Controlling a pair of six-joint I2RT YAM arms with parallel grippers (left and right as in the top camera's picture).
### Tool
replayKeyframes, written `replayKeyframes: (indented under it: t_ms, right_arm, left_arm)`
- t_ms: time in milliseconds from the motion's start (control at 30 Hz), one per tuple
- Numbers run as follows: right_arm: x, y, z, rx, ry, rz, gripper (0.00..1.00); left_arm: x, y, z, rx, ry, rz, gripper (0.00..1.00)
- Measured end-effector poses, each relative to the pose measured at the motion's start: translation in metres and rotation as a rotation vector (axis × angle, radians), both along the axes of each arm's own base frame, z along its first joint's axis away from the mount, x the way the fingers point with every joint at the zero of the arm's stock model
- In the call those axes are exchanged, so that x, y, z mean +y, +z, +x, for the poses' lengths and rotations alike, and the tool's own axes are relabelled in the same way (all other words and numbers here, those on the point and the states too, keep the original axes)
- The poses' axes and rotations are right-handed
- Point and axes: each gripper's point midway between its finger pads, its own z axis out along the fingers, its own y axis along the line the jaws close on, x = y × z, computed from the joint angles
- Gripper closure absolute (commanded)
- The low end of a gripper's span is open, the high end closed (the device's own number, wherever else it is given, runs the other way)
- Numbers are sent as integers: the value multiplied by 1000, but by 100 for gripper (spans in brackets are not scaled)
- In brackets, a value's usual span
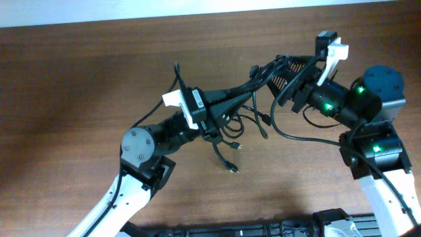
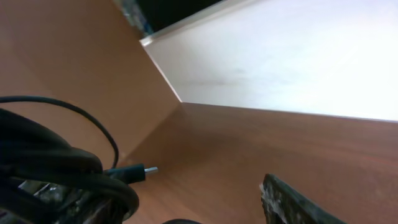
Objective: Untangle cables
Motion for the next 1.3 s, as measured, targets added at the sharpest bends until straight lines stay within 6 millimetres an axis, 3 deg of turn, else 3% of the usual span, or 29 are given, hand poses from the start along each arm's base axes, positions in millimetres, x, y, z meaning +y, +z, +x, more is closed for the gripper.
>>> replayKeyframes:
  t_ms: [100, 267, 300, 333, 433, 533, 600, 633, 700, 867, 933, 1067, 1100, 1167, 1200, 1267, 1300]
  right_arm:
    - [-9, -24, -1, 136, -84, -21, 33]
    - [-10, -35, -6, 219, -88, -6, 34]
    - [-19, -50, 0, 280, -142, -13, 34]
    - [-22, -60, 2, 316, -161, -20, 34]
    - [-24, -68, 1, 352, -178, -23, 34]
    - [-25, -42, 2, 211, -173, -35, 33]
    - [-24, -9, -9, 25, -152, -73, 28]
    - [-24, 14, -25, -118, -135, -122, 28]
    - [-25, 34, -45, -254, -129, -176, 28]
    - [-31, 47, -46, -350, -173, -223, 28]
    - [-33, 47, -44, -365, -186, -244, 23]
    - [-15, 47, -59, -545, -38, -389, 20]
    - [-13, 47, -61, -569, -26, -408, 24]
    - [-8, 46, -66, -615, 17, -435, 56]
    - [-4, 46, -70, -637, 51, -440, 96]
    - [6, 46, -82, -693, 140, -443, 96]
    - [8, 45, -85, -703, 160, -445, 96]
  left_arm:
    - [-3, -1, 1, -27, -12, -11, 100]
    - [4, 5, 14, -15, 71, -63, 100]
    - [16, 13, 26, -12, 169, -112, 100]
    - [24, 23, 26, -24, 209, -143, 100]
    - [36, 28, 37, -2, 298, -189, 100]
    - [37, 26, 41, 13, 312, -185, 100]
    - [35, 21, 44, 31, 314, -167, 100]
    - [34, 17, 45, 42, 315, -155, 100]
    - [29, 15, 41, 33, 282, -135, 100]
    - [10, 9, 15, -13, 112, -65, 100]
    - [6, 5, 11, 4, 73, -49, 100]
    - [-4, -6, -2, 11, -28, 13, 100]
    - [-7, -9, -8, 0, -63, 29, 100]
    - [-10, -11, -17, -15, -113, 51, 100]
    - [-10, -12, -19, -19, -124, 56, 100]
    - [-11, -13, -21, -22, -133, 60, 98]
    - [-10, -11, -18, -16, -121, 53, 73]
